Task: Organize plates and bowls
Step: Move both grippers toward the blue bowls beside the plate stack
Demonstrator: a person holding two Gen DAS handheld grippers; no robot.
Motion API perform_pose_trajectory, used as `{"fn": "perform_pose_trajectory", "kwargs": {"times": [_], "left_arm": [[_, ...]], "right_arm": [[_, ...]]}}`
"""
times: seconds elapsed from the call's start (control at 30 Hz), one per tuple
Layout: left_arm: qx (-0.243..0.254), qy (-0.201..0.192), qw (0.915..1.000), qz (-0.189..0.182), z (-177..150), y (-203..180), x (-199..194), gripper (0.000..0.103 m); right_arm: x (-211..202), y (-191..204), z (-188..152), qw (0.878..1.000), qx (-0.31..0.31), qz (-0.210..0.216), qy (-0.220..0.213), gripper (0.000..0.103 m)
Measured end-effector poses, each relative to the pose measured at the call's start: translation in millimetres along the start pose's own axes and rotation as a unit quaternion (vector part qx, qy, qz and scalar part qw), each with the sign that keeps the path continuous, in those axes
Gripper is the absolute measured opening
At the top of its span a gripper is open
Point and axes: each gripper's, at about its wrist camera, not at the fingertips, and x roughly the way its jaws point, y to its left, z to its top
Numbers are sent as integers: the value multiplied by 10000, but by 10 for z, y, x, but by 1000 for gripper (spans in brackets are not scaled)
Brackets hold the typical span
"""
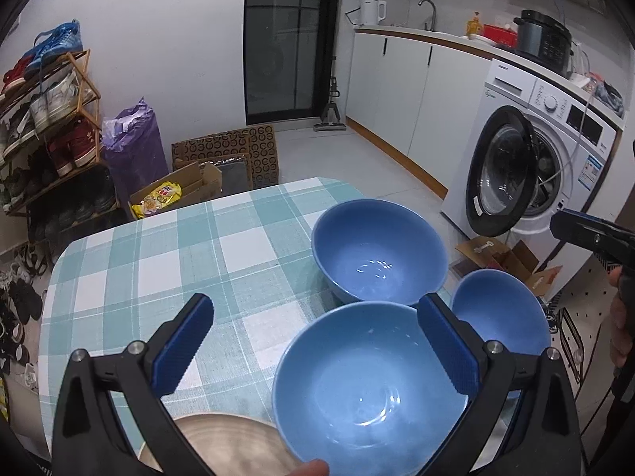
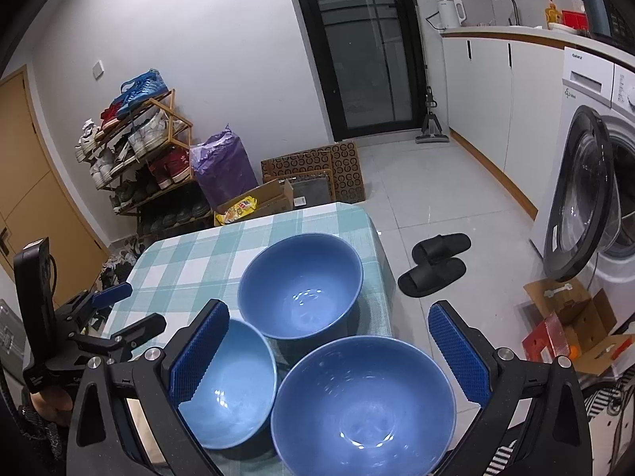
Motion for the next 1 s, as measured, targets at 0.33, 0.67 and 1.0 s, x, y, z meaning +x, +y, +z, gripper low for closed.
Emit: {"fn": "perform_pose_trajectory", "kwargs": {"times": [0.33,0.67,1.0], "left_arm": [[-151,145,9998,60,71,82,267,103],[-161,305,9994,52,130,75,536,103],[-149,514,9986,-53,147,66,785,102]], "right_arm": [[376,-61,70,9997,48,-36,227,102],[733,-191,71,9987,206,-94,458,102],[1036,-259,89,9971,312,-81,696,102]]}}
